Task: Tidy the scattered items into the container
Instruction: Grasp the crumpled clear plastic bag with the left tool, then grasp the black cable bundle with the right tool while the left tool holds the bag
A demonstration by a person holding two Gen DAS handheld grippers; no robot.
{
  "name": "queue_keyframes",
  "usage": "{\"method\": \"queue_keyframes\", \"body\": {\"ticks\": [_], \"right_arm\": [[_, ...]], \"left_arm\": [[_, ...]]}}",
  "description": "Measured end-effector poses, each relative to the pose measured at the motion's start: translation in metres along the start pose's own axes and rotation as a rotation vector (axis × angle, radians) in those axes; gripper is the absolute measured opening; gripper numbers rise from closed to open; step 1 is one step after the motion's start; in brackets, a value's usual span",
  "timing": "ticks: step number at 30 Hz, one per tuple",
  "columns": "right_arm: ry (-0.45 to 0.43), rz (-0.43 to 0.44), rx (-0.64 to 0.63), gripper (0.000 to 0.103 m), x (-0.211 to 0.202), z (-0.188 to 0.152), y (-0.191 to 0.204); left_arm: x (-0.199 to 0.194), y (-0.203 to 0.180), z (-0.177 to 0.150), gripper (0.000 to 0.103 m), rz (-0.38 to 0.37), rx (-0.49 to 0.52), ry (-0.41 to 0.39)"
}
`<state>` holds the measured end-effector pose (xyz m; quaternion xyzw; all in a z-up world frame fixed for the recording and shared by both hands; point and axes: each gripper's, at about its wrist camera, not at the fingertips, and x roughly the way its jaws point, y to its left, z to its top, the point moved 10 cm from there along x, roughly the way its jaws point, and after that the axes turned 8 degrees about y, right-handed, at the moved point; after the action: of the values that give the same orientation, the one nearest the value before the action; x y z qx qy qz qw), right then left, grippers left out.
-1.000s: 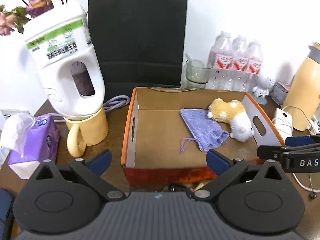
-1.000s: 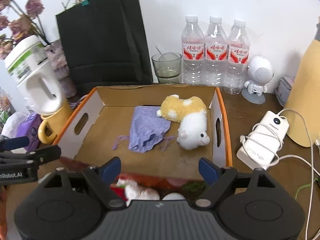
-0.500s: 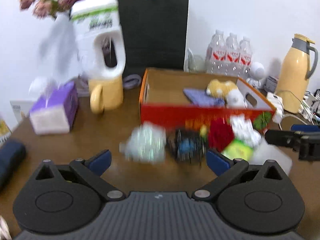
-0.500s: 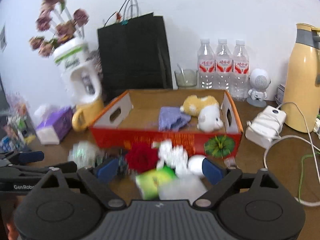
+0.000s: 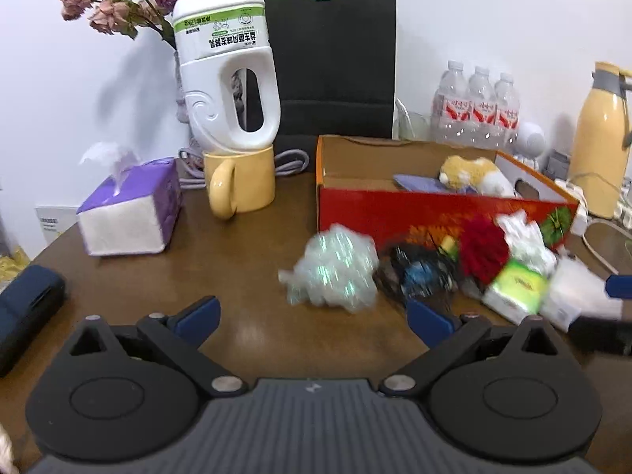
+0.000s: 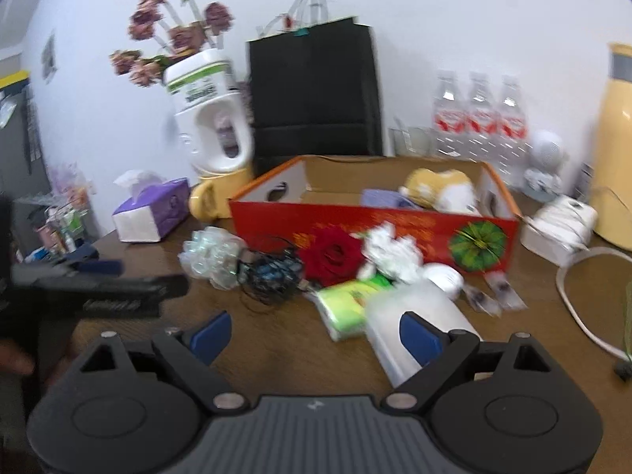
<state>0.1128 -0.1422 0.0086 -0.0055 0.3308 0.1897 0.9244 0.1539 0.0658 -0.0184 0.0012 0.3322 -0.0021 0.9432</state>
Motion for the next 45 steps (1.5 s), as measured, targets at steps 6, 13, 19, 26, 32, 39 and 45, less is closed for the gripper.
{"method": "queue_keyframes", "body": {"ticks": [6,13,19,26,32,39,45], "right_arm": [[0.049,0.029,-0.085,0.089,0.047,0.019,0.023],[0.058,0.034,-0.106,0.088,0.089,0.039,0.029],[0.037,0.019,-0.213,0.078,0.104,0.058,0.042],[0.082,0.076,-0.215,0.057,0.121,0.05,0.053],[0.093,0.103,-0.159,0.011,0.129,0.049,0.055],[-0.062,0.09,-0.151,0.002,0.054,0.086,0.06],[-0.232,0.047,-0.155,0.002,-0.044,0.127,0.052]], "left_arm": [[0.033,0.004,0.024,0.099,-0.059,-0.004,-0.005],[0.056,-0.002,0.027,0.06,-0.102,0.021,0.016],[0.059,0.015,0.025,0.045,-0.123,-0.072,0.047],[0.052,0.042,0.031,0.042,-0.074,-0.163,0.009],[0.044,0.046,0.036,0.041,-0.057,-0.171,-0.024],[-0.005,0.038,0.048,0.041,-0.071,-0.176,-0.108],[-0.055,0.019,0.063,0.041,-0.121,-0.145,-0.166]]}}
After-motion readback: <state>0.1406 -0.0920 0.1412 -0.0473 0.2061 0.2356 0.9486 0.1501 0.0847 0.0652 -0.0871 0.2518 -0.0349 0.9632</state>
